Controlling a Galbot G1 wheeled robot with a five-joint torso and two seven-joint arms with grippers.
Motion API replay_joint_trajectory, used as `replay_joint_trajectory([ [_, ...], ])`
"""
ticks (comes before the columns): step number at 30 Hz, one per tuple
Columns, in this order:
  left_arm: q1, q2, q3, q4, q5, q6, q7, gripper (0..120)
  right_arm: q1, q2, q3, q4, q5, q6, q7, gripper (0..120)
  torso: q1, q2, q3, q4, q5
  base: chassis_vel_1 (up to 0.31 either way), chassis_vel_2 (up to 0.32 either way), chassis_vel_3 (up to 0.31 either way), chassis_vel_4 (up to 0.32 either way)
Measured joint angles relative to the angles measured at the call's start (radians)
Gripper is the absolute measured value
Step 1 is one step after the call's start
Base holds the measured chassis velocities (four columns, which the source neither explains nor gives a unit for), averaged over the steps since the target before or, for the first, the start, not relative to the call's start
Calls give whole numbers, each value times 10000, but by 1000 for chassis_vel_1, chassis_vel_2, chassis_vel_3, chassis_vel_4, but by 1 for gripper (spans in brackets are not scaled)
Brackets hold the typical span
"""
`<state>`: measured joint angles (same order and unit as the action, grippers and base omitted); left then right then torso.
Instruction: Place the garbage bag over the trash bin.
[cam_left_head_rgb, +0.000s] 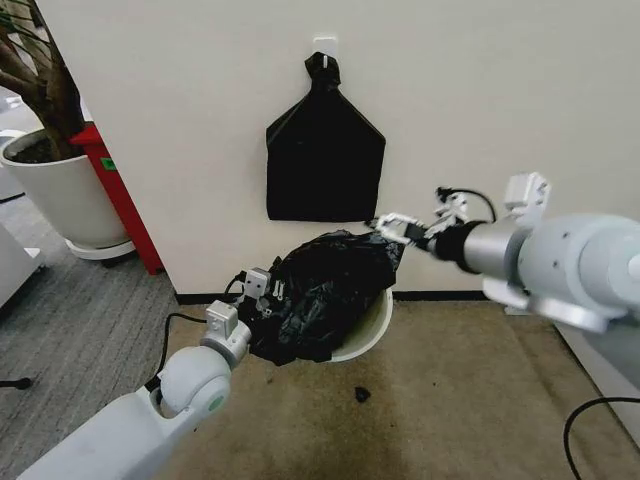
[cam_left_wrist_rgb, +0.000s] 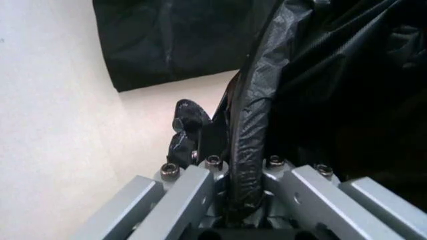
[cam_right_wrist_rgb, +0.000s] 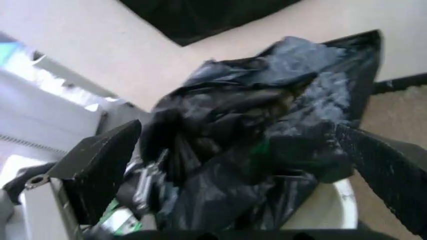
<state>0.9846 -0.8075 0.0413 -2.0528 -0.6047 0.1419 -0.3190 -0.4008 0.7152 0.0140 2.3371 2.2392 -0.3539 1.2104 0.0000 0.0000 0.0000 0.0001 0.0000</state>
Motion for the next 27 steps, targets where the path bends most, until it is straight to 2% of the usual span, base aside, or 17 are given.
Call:
replay_joint_trajectory([
  [7,-2,10,-1,115,598,-291,-6,1,360,311,-391,-491,-386,454,1290,100,0,0,0,-2,0,0,0,0,0],
  [15,-143,-107,42,283,1132,-533,-10,1,404,616,-662,-1174,-492,953,2182,100,0,0,1,-1,0,0,0,0,0],
  [23,-213,-153,40,356,1460,-697,7,1,262,607,-805,-1380,-435,1246,2722,100,0,0,1,0,1,0,0,0,0],
  [27,-347,-245,13,481,1598,-821,24,1,-45,317,-828,-1271,-222,1286,2960,100,0,0,1,-1,0,0,0,0,0],
])
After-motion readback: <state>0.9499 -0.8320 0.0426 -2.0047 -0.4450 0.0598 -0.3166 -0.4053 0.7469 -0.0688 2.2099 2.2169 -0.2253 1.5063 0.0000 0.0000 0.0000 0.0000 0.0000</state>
